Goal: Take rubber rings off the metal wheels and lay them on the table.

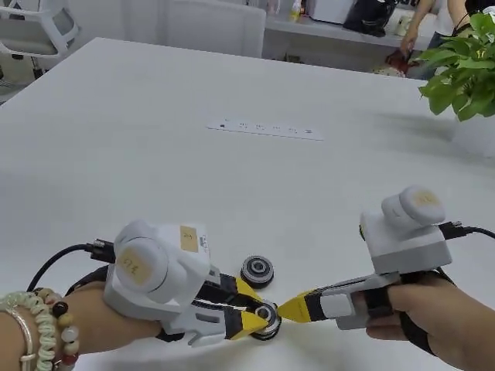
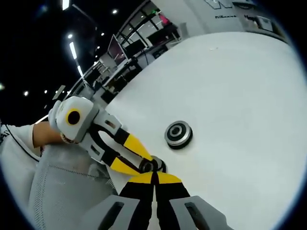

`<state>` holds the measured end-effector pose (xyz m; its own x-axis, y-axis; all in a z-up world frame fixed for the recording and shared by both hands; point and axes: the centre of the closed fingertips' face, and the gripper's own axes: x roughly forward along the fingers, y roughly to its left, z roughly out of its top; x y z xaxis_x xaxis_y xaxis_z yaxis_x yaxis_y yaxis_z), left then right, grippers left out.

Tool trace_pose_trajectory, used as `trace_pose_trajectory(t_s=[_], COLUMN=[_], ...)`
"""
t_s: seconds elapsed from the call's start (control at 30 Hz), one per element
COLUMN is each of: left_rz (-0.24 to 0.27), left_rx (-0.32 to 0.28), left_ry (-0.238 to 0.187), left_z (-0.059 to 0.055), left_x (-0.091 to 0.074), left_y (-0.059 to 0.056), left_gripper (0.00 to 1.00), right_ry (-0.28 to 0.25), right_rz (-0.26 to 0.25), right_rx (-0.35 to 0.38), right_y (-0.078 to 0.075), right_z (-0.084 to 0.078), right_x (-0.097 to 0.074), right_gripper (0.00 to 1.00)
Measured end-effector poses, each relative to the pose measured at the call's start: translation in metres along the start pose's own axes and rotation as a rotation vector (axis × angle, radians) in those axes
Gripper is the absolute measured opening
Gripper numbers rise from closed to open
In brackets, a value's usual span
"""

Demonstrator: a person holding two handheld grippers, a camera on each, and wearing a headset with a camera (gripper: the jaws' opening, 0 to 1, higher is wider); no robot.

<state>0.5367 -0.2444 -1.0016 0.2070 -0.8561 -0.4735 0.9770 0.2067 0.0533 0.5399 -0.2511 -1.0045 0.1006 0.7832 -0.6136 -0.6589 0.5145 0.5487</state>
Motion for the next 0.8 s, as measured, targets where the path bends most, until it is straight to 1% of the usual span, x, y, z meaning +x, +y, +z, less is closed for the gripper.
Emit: trace_pose_trajectory(t_s=[0.8], left_rz=[0.001], left_rx=[-0.004], left_ry=[0.001], left_z=[-0.0001], left_x=[-0.0001], left_y=[-0.0001], left_gripper=[0.13], right_ry=[0.002], right_rz=[0.015], right_rx=[-0.012], right_y=[0.0058], right_z=[0.0020], right_x=[0.0011], right_gripper=[0.00])
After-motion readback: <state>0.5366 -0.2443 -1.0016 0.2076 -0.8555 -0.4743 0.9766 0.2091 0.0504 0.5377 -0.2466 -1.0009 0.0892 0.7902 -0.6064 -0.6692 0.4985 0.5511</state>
